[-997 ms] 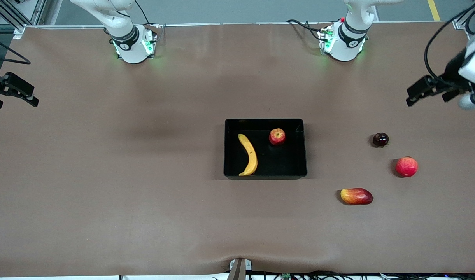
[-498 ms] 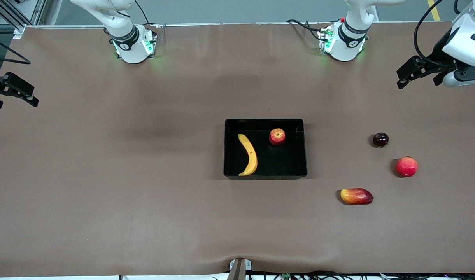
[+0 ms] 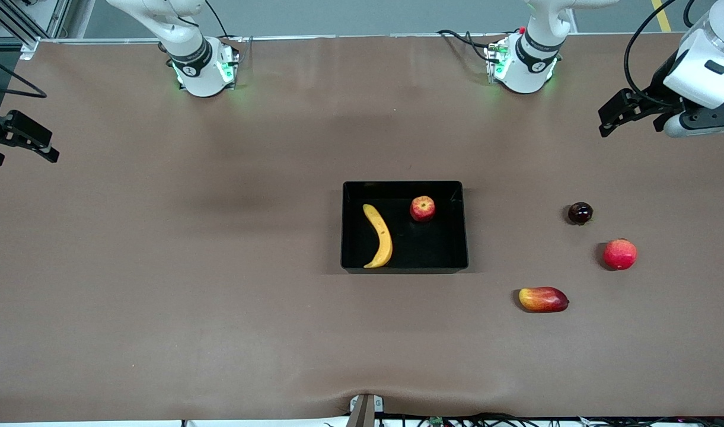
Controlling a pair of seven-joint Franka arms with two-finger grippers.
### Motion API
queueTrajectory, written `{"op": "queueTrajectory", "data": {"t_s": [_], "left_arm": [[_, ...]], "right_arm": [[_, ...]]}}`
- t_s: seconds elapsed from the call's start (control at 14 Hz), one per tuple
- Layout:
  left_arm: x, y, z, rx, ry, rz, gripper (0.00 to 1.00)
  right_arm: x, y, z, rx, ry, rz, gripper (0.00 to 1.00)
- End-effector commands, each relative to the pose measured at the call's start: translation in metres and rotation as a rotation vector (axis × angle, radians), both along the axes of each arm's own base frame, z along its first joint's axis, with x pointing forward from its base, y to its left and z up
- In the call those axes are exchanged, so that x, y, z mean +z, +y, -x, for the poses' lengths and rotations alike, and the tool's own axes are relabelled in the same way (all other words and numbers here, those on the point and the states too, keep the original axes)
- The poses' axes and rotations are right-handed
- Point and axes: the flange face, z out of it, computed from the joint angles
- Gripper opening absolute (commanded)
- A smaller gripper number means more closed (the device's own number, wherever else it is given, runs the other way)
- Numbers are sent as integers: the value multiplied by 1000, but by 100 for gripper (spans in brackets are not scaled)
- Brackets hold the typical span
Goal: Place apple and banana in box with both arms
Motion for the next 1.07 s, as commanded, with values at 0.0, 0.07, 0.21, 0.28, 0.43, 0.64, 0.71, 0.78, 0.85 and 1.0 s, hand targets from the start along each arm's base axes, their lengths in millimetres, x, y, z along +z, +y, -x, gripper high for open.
{"op": "queueTrajectory", "data": {"t_s": [0.0,0.07,0.21,0.28,0.43,0.64,0.71,0.78,0.85,1.0], "left_arm": [[7,1,13,-10,-15,15,100],[7,1,14,-10,-15,14,100],[8,1,14,-10,-23,15,100],[7,1,13,-10,-21,15,100],[6,1,13,-10,-21,15,100],[7,1,13,-9,-23,16,100],[7,2,13,-9,-23,16,100],[7,5,12,-4,-23,16,100],[8,4,13,-4,-24,16,100],[7,4,10,-7,-21,17,100]], "right_arm": [[3,-2,-2,-15,1,-13,100],[3,-2,-2,-15,1,-13,100],[3,-2,-2,-15,1,-13,100],[3,-2,-2,-15,1,-13,100],[3,-2,-2,-15,1,-13,100],[3,-2,-2,-15,1,-13,100],[3,-2,-2,-15,1,-13,100],[3,-2,-2,-15,1,-16,100],[4,-1,-2,-15,-1,-20,100],[4,4,-3,-9,-4,-20,100]]}}
